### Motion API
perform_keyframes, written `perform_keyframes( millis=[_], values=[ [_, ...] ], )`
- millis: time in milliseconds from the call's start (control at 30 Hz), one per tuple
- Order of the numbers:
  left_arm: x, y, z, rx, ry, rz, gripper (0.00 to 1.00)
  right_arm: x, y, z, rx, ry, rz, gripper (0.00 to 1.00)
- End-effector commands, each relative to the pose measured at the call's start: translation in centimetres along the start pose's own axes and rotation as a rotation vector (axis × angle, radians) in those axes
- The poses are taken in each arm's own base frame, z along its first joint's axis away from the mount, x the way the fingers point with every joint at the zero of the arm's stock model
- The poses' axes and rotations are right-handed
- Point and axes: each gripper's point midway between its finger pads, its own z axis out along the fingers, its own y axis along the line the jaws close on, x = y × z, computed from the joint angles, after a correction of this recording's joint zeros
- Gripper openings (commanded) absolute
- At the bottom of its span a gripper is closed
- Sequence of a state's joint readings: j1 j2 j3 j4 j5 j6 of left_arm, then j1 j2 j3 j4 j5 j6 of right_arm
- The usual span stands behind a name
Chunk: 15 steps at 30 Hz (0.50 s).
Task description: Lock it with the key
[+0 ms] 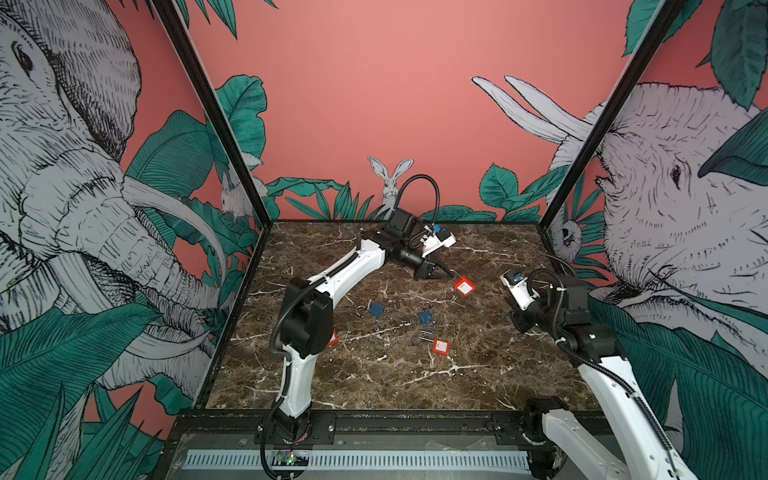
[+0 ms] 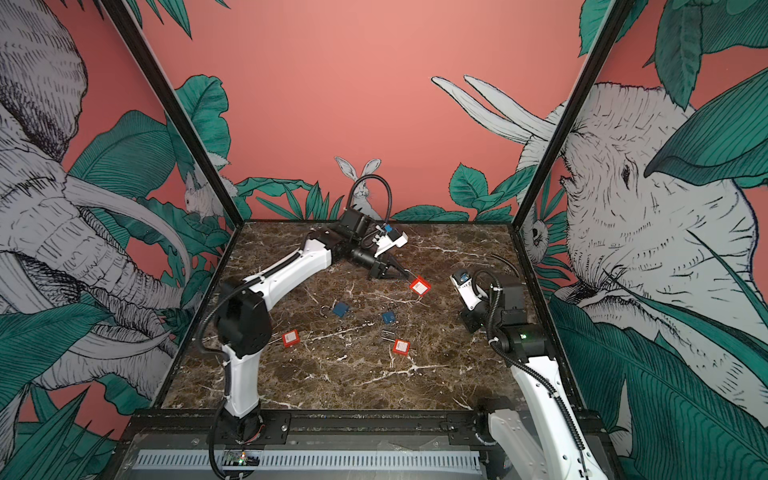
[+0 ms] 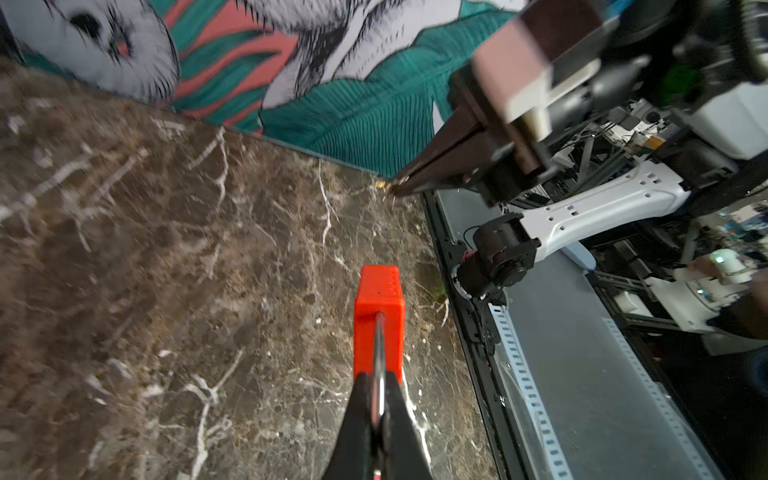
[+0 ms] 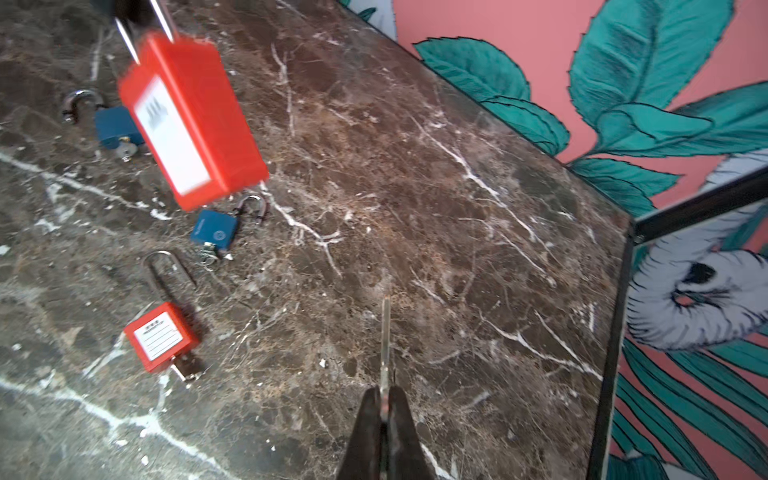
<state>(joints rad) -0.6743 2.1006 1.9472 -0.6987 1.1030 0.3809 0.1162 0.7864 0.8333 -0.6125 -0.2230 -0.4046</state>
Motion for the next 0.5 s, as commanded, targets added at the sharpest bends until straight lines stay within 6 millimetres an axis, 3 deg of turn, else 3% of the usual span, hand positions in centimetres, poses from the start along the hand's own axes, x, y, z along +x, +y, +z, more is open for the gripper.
perform_keyframes(
  millis=[0, 167, 467],
  values=[
    [2.4, -1.1, 2.3, 0.042, 0.146, -0.111, 0.00, 0.3, -1.2, -0.3, 0.082, -0.008, 0.042, 0.00],
    [3.8, 0.5, 5.3, 0.074, 0.201, -0.187, 0.00, 1.3, -0.5, -0.5, 0.057, 0.031, 0.039, 0.00],
    [6.5, 2.9, 8.6, 0.060, 0.246, -0.316, 0.00, 2.6, 0.1, -0.4, 0.039, 0.072, 0.047, 0.00]
  ],
)
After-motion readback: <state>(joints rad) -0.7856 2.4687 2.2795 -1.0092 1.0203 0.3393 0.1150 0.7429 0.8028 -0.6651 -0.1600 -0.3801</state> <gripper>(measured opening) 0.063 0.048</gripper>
